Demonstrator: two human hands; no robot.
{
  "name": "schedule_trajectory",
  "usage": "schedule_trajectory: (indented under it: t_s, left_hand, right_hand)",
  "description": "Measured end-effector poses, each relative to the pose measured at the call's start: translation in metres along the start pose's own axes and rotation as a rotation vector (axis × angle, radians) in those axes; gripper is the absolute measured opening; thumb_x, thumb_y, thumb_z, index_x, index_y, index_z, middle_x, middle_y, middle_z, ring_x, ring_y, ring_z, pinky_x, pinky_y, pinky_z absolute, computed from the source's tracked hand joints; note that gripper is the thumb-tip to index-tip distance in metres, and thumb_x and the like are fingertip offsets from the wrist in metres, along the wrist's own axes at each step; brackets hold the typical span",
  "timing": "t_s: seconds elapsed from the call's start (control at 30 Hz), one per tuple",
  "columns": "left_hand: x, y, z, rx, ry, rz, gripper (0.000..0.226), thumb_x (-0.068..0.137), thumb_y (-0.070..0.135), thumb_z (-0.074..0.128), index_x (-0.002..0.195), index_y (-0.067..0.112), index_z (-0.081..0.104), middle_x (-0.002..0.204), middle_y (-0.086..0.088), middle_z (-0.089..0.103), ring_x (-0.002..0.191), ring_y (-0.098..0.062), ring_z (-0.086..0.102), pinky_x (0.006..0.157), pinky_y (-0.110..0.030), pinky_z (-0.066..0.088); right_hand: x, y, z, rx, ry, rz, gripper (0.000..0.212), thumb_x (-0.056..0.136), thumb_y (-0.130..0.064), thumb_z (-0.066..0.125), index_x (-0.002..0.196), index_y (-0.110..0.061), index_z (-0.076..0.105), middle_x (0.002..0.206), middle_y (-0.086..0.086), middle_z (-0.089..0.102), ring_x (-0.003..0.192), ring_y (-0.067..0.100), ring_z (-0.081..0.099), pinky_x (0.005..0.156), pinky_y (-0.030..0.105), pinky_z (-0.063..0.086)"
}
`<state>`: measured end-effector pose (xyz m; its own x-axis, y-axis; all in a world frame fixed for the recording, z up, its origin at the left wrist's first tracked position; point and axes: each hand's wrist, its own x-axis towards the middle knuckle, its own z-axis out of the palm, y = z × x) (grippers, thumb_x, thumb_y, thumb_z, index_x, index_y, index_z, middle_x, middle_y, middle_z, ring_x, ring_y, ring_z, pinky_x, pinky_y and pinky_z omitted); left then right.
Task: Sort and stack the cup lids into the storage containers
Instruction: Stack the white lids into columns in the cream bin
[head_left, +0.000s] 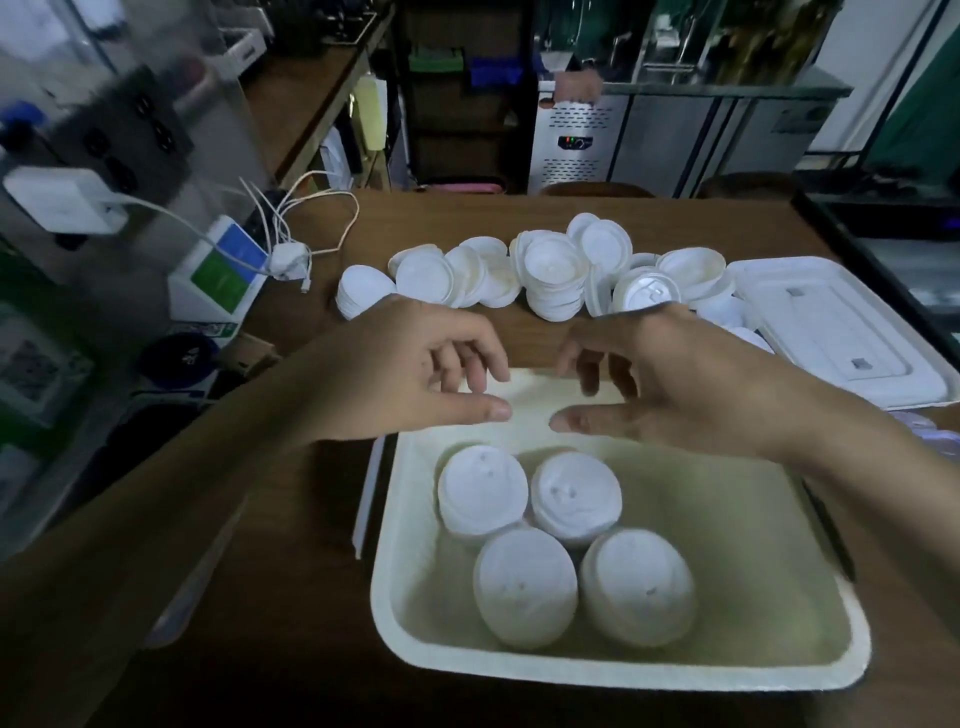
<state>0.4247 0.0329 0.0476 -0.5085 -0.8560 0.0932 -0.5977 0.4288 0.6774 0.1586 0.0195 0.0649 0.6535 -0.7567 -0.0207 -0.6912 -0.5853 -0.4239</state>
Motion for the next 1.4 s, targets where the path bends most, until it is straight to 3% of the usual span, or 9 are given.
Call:
schedule_trajectory:
  t_s: [0.07,0.27,0.43,0.6,0.77,0.93,1.0,1.1,1.4]
  left_hand:
    - [0.000,-0.013,-0.007,-0.004,0.073,-0.057,0.026,0.081,0.035,0.086,0.103,0.024,0.076,0.085,0.010,0.073,0.070,-0.015,0.068,0.062,-0.027,0.057]
    - [0.006,-0.073,-0.017,0.108,0.339,-0.270,0.030,0.085,0.031,0.086,0.111,0.027,0.073,0.096,0.012,0.071,0.086,-0.005,0.069,0.072,-0.018,0.055]
    - [0.012,-0.122,-0.012,0.227,0.478,-0.357,0.054,0.080,0.029,0.089,0.127,0.019,0.066,0.121,0.000,0.066,0.103,-0.014,0.065,0.077,-0.023,0.051]
    - [0.030,-0.163,-0.016,0.315,0.496,-0.439,0.082,0.074,0.031,0.093,0.144,0.015,0.053,0.142,-0.006,0.054,0.129,-0.026,0.055,0.101,-0.037,0.044]
    - [0.056,-0.186,-0.020,0.329,0.426,-0.530,0.112,0.068,0.045,0.094,0.158,0.012,0.035,0.161,-0.007,0.037,0.148,-0.028,0.037,0.117,-0.046,0.037]
    - [0.073,-0.200,-0.017,0.327,0.346,-0.629,0.110,0.066,0.047,0.094,0.156,0.015,0.040,0.155,-0.007,0.044,0.143,-0.030,0.043,0.113,-0.045,0.040]
    - [0.074,-0.201,-0.016,0.299,0.368,-0.620,0.098,0.062,0.044,0.097,0.145,0.019,0.052,0.142,-0.005,0.053,0.132,-0.028,0.050,0.105,-0.041,0.044]
    - [0.070,-0.196,-0.017,0.238,0.398,-0.578,0.082,0.057,0.041,0.100,0.126,0.020,0.060,0.123,-0.001,0.060,0.114,-0.024,0.055,0.092,-0.039,0.047]
    - [0.059,-0.175,-0.017,0.088,0.374,-0.473,0.072,0.058,0.049,0.099,0.118,0.032,0.062,0.114,0.015,0.067,0.106,-0.010,0.062,0.093,-0.038,0.052]
  right_hand:
    - [0.022,0.003,-0.002,0.031,0.039,-0.029,0.028,0.082,-0.045,0.082,0.097,-0.027,0.066,0.081,-0.012,0.061,0.071,0.007,0.057,0.060,0.015,0.042]
    - [0.099,0.012,0.004,-0.080,0.088,-0.098,0.034,0.081,-0.043,0.084,0.106,-0.026,0.068,0.086,-0.020,0.057,0.076,0.000,0.056,0.074,0.006,0.035]
    - [0.168,0.029,0.032,-0.107,0.012,-0.100,0.054,0.079,-0.037,0.087,0.124,-0.021,0.063,0.113,-0.005,0.063,0.095,0.015,0.058,0.074,0.024,0.039]
    - [0.216,0.048,0.052,-0.138,0.026,-0.038,0.074,0.075,-0.038,0.090,0.138,-0.020,0.055,0.130,0.000,0.061,0.116,0.021,0.058,0.087,0.029,0.046]
    - [0.249,0.057,0.067,-0.173,0.013,0.046,0.095,0.075,-0.044,0.087,0.152,-0.018,0.039,0.145,0.002,0.045,0.135,0.025,0.046,0.101,0.036,0.044]
    - [0.275,0.059,0.076,-0.274,-0.048,0.060,0.100,0.077,-0.048,0.085,0.156,-0.017,0.032,0.149,0.004,0.037,0.137,0.026,0.040,0.100,0.036,0.042]
    - [0.282,0.059,0.077,-0.300,-0.060,0.062,0.100,0.076,-0.049,0.086,0.155,-0.017,0.034,0.148,0.004,0.038,0.138,0.027,0.038,0.106,0.039,0.041]
    - [0.285,0.060,0.078,-0.314,-0.068,0.049,0.093,0.077,-0.049,0.084,0.152,-0.018,0.039,0.144,0.003,0.041,0.135,0.025,0.038,0.103,0.037,0.041]
    - [0.259,0.054,0.052,-0.262,-0.105,0.065,0.098,0.075,-0.051,0.082,0.154,-0.017,0.037,0.132,-0.001,0.041,0.123,0.025,0.052,0.091,0.041,0.052]
